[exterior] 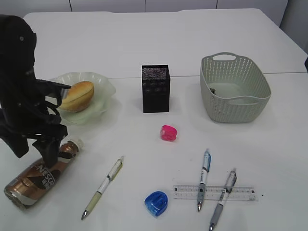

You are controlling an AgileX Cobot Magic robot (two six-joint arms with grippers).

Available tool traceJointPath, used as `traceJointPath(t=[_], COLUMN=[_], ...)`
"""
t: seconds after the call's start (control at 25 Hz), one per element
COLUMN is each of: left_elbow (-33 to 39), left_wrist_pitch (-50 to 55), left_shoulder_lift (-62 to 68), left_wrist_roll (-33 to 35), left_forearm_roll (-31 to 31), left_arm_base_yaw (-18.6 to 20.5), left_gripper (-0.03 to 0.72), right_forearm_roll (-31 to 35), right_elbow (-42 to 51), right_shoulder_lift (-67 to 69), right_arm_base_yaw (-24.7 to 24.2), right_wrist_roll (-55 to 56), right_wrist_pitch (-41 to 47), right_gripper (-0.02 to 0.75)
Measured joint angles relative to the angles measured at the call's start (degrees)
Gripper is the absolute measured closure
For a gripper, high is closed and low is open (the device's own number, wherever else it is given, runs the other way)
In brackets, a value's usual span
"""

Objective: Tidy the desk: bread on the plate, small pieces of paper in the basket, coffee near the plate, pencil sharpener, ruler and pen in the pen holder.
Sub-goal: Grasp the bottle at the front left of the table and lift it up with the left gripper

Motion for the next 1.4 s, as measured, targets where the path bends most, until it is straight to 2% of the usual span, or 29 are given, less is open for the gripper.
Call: traceJointPath(t=[0.4,0.84,1.4], left_elbow=[-0.4,-8.8,-8.9], left_wrist_pitch=[-4.0,-2.2,-0.6], left_shoulder_lift=[3.0,10.8,15.6], left_wrist_roll=[0.1,0.1,0.1], left_forearm_roll=[0.4,1.3,2.6], left_arm_base_yaw=[-1.9,-1.9,-1.9], left_gripper=[0.115,0.115,0.115], right_forearm_roll=[0.6,0.6,0.6], right_elbow=[0.0,0.0,0.0], right_shoulder_lift=[0.0,0.0,0.0], right_arm_base_yaw=[0.0,0.0,0.0], right_wrist_roll=[-0.6,-1.5,-2.0], right_wrist_pitch=[0.1,0.2,0.2], right_gripper=[0.269,0.269,0.269])
